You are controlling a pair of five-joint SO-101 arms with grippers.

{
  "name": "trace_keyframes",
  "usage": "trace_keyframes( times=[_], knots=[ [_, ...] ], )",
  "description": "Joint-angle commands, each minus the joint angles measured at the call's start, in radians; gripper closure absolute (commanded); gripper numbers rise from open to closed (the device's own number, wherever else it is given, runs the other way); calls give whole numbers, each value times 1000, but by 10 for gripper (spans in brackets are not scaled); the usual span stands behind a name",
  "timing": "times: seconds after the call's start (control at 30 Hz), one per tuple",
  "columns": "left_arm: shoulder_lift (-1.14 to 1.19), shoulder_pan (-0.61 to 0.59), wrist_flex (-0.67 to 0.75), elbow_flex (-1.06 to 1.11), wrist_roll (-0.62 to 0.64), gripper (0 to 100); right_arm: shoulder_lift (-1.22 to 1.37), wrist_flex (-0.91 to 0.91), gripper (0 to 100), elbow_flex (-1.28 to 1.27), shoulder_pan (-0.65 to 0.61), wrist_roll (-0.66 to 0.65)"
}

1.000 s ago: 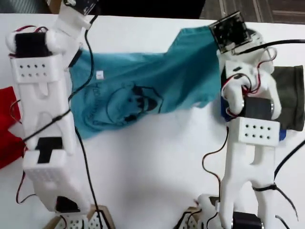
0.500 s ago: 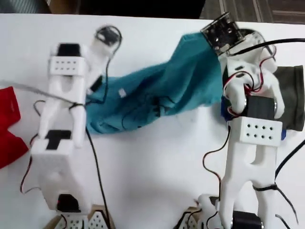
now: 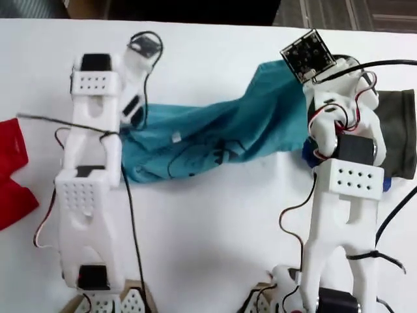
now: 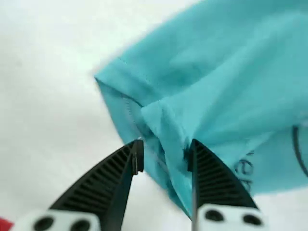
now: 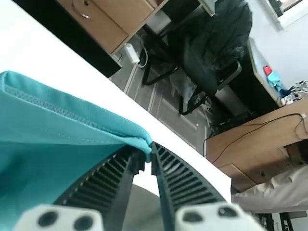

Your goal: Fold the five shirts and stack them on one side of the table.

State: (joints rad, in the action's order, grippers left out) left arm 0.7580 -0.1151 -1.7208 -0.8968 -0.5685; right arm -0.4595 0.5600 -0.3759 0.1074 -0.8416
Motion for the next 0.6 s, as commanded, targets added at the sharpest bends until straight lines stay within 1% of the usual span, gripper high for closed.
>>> trace_keyframes(
  times=[0.0, 0.13, 0.3, 0.47, 0.57],
  knots=[
    [-21, 60, -66, -41, -31, 832, 31, -36, 978, 11, -15, -8],
    [-60, 95, -66, -25, -31, 835, 85, -36, 978, 12, -13, -8],
    [-169, 153, -68, 5, -31, 835, 142, -36, 978, 14, -4, -8],
    [-224, 273, -64, 237, -48, 835, 157, -58, 978, 14, -8, -8],
    [-226, 295, -40, 340, -83, 835, 153, -73, 978, 14, -2, -8]
  ],
)
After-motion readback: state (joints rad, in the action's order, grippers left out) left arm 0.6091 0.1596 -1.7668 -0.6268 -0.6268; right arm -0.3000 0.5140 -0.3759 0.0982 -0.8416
